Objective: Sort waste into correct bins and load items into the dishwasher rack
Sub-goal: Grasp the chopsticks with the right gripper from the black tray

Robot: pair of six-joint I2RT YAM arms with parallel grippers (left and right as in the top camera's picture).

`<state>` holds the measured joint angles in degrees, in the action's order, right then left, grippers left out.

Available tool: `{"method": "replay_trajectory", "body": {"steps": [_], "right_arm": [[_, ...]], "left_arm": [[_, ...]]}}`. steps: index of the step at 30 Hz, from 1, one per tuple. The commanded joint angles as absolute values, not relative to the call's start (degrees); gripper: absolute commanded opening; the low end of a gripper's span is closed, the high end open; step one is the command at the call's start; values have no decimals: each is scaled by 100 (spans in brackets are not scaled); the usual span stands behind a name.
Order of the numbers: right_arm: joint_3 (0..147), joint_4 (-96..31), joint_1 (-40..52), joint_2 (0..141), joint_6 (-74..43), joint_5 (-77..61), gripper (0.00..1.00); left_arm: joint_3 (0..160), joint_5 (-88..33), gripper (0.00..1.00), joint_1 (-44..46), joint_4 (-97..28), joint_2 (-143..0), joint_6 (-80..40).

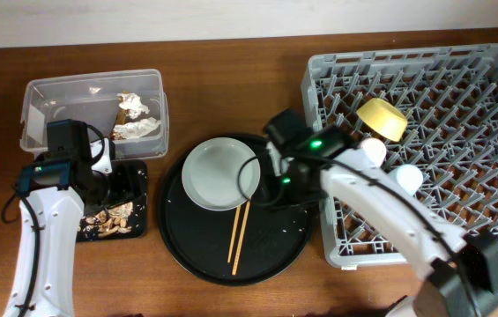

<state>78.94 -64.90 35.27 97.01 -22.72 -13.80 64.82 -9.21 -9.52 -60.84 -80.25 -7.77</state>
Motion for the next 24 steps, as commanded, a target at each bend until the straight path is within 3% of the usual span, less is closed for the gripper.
{"method": "replay_trajectory", "body": {"steps": [1,4,12,15,17,18,24], "right_arm": [[7852,-6108,4307,10628,-3234,-965,51],[7852,-5627,4720,11485,-4005,-873,50],[7496,-5306,4718,11568,-5050,-379,50],[7349,-5352,4718,11566,-5046,-379,40],[7356,-5485,4491,11500,-5037,-379,9],[7356,-5579,4333,11461,-4976,-379,4],[7577,-5942,3354,10416,-2950,-836,4]], "left_arm": [[6486,-965,75,-987,-6093,-7948,-810],[6486,-965,75,-987,-6090,-7948,-810],[6486,-965,75,-987,-6093,-7948,-810],[6486,-965,75,-987,-6093,-7948,-810],[6486,-965,75,-987,-6095,-7948,-810],[6486,-965,75,-987,-6095,-7948,-810],[6486,-965,75,-987,-6139,-7948,-810]]}}
